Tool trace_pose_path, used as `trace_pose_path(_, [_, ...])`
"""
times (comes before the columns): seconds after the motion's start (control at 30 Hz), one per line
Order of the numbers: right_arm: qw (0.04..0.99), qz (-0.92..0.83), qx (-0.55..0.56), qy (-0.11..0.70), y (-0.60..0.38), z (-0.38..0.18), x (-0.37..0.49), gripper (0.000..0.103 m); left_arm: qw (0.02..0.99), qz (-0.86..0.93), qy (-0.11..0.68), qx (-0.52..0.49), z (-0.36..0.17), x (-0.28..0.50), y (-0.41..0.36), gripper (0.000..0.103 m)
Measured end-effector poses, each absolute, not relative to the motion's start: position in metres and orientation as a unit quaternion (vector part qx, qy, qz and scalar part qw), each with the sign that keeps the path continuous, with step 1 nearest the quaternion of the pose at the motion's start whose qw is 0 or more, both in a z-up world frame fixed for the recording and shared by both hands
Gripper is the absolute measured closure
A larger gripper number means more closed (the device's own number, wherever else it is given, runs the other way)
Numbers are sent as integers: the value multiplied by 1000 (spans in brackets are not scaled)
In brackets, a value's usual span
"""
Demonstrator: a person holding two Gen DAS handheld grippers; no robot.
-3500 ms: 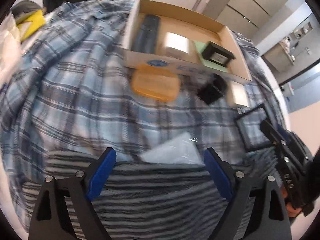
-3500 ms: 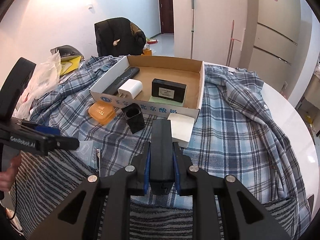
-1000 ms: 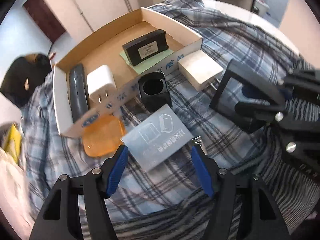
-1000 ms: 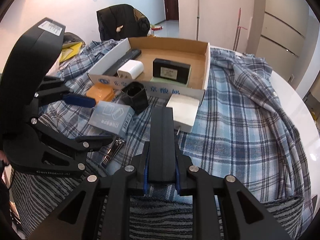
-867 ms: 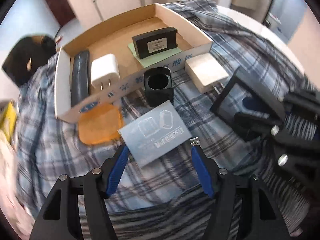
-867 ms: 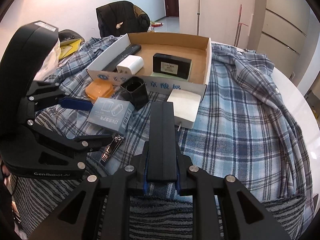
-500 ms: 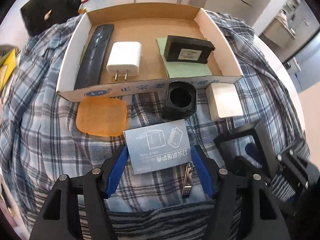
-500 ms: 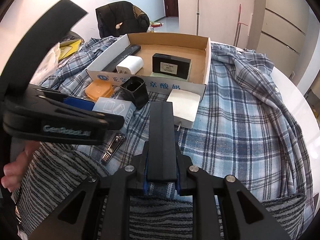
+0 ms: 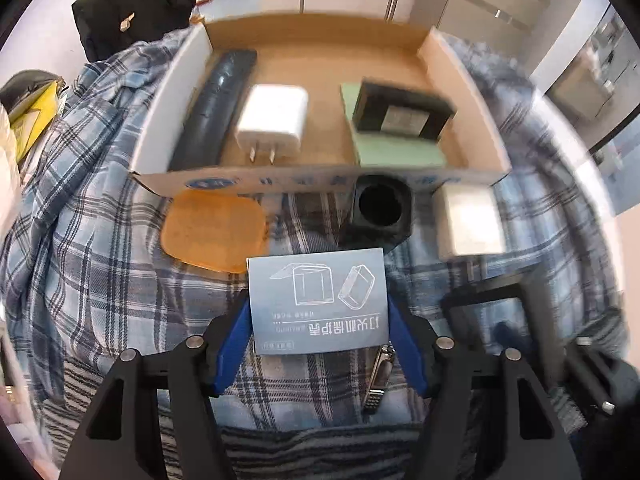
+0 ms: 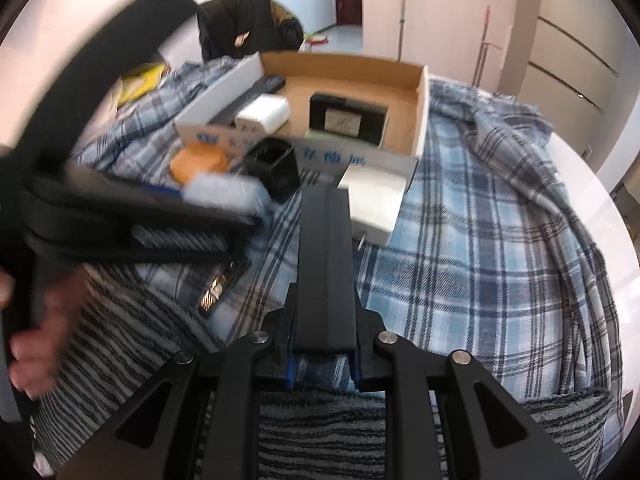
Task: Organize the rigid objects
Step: 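Carry the card toward the box with the left gripper while the right gripper holds the frame, then lower the black frame into the box with the right gripper while the left gripper holds the card above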
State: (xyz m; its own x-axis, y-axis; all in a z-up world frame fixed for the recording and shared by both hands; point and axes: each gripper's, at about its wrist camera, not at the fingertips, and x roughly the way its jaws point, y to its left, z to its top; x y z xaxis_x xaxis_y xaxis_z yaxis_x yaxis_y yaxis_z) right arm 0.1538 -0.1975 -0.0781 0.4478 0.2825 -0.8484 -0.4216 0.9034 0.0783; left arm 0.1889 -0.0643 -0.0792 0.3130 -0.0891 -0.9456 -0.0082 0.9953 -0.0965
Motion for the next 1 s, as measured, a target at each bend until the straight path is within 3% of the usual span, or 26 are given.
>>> trace_pose_path(0.4, [842, 211, -82, 490, -196, -85, 152, 85, 871, -68, 484, -47, -22, 143, -37, 36])
trace_pose_path(0.77, [888, 194, 1, 416, -233, -40, 152, 85, 916, -54, 397, -30, 21, 118, -19, 36])
trace_pose_path(1.0, [904, 180, -16, 388, -228, -9, 147, 85, 933, -57, 354, -30, 45, 107, -12, 36])
